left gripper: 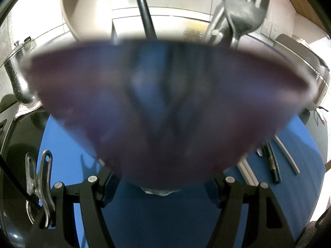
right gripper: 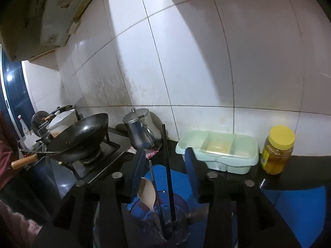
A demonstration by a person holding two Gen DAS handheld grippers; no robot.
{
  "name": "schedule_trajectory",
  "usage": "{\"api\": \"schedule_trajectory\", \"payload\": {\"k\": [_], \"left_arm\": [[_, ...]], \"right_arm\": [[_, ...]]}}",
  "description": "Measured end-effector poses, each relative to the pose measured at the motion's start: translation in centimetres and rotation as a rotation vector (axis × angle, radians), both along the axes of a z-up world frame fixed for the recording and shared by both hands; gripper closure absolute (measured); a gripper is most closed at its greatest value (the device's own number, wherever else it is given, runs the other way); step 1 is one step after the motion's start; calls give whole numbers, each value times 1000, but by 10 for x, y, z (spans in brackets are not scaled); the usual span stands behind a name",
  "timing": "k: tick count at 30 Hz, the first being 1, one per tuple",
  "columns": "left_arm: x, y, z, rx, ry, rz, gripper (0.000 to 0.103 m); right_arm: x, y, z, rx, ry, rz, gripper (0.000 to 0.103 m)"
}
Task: Organize utensils
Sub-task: 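Move the right tool back over the mat toward the wooden fork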
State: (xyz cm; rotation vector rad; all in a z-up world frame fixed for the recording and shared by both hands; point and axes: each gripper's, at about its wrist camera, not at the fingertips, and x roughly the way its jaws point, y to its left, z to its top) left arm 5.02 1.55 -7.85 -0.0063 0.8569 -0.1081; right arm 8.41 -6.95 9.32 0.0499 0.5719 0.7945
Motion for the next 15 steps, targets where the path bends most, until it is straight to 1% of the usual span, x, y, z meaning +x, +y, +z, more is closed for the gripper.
{"api": "schedule_trajectory", "payload": {"k": [1,4,5,10,15], "left_arm": [[0,0,0,0,0,0,29],[0,0,0,0,0,0,29],[0,0,0,1,0,1,29],[-1,1,0,5,0,2,29],[-2,0,1,11,0,2,29]], "right_arm": [[-3,-4,2,1,-1,-7,50],[-14,-22,3,5,16,-45,39],[-17,-28,2,6,29,-57,37],[-33,-60,-13,-26,75,-136,19],[-50,-95,-43,-74,153,-257,14]]}}
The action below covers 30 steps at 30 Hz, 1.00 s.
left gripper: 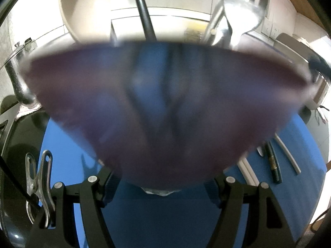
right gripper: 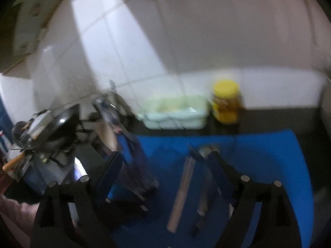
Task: Organize utensils
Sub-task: 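Move the right tool back over the mat toward the wooden fork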
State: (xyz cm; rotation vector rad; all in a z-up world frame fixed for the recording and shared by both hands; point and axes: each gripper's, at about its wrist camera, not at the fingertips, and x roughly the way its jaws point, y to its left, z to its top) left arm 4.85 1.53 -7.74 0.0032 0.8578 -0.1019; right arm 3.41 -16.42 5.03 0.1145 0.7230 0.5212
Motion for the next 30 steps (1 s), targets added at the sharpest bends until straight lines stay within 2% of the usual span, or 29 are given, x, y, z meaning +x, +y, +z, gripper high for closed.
{"api": "schedule_trajectory", "payload": {"k": [6,10,17,23,25,30], "left_arm": [[2,-4,-1,-3,1,0,29],[2,-4,-1,-3,1,-1,29],[3,-3,-1,-8,1,-5,29],[2,-4,0,0,2,1,29],[3,-5,1,-6,2,-3,29],[3,-5,1,-7,3,-5,29]], "right_arm": [[-14,-31,-45,-89,157,-110,14],[-14,-51,-69,-87,268,-188,14],[-4,-59,-75,-110,316,-219,14],[31,-61,-85,-31,413,-177,41],[43,-60,-90,2,443,-164,58],[66,-59,-99,37,472,-166,78]]}}
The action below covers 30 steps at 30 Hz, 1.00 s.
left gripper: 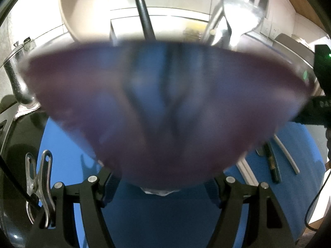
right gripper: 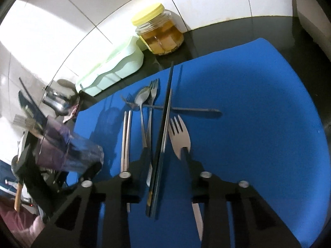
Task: Organize utensils
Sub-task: 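Move the right tool back over the mat toward the wooden fork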
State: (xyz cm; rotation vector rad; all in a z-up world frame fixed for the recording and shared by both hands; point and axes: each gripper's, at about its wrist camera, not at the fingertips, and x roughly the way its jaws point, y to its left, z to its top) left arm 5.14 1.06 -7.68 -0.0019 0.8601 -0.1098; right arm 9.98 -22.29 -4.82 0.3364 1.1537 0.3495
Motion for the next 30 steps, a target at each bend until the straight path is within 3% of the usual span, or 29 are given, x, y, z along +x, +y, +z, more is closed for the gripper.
{"api": "schedule_trajectory", "payload": {"k": [8,15,27,30], "left_arm": [[0,0,0,0,0,0,29],[0,0,0,0,0,0,29],[2,3,-1,-8,2,3,29],[2,3,-1,-9,2,3,29]], "right_arm": [[22,8,-5,0,11,40,82],[39,19,-13,-41,18,64,95],[42,28,-17,13,12,101,101],[42,30,-16,-23,13,110,101]]}}
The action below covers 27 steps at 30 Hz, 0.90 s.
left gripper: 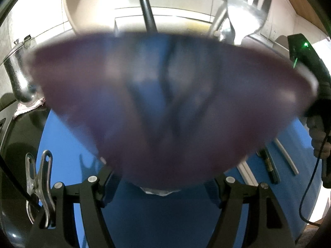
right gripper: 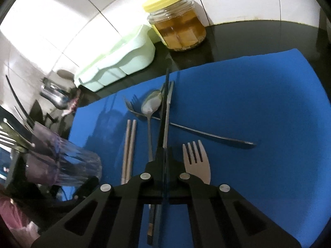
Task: Organize utensils
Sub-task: 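Move the right tool back over the mat toward the wooden fork, then grasp the wooden fork with the right tool and lift it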
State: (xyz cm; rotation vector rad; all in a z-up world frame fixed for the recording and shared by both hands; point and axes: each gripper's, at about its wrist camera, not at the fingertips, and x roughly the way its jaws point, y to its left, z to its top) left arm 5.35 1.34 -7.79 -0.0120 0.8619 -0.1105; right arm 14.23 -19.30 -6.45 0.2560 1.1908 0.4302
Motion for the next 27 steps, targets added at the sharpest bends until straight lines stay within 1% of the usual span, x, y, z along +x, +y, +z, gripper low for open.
{"api": "schedule_trajectory", "payload": {"k": [7,8,10,11,13,16,19,22,26,27], "left_arm": [[0,0,0,0,0,0,29],[0,0,0,0,0,0,29],[0,0,0,0,0,0,29],[0,0,0,0,0,0,29],[0,1,0,0,-1,0,29],[0,1,0,0,-1,0,29],[-1,1,0,0,-1,0,29],[-1,1,-1,-1,-1,0,29],[0,1,-1,-1,-1,0,29],[-1,1,-1,-1,-1,0,29]], "right_arm": [[9,9,-3,-30,22,12,100],[9,9,-2,-28,23,7,98],[7,7,3,-9,19,-5,88],[5,7,5,-13,12,-6,86],[0,6,12,-63,-13,7,83],[-10,8,17,-183,-55,59,76],[-18,5,19,-270,-76,100,76],[-21,-1,15,-320,-64,117,75],[-20,-2,3,-359,-10,154,75],[-20,0,1,-354,-6,173,75]]}}
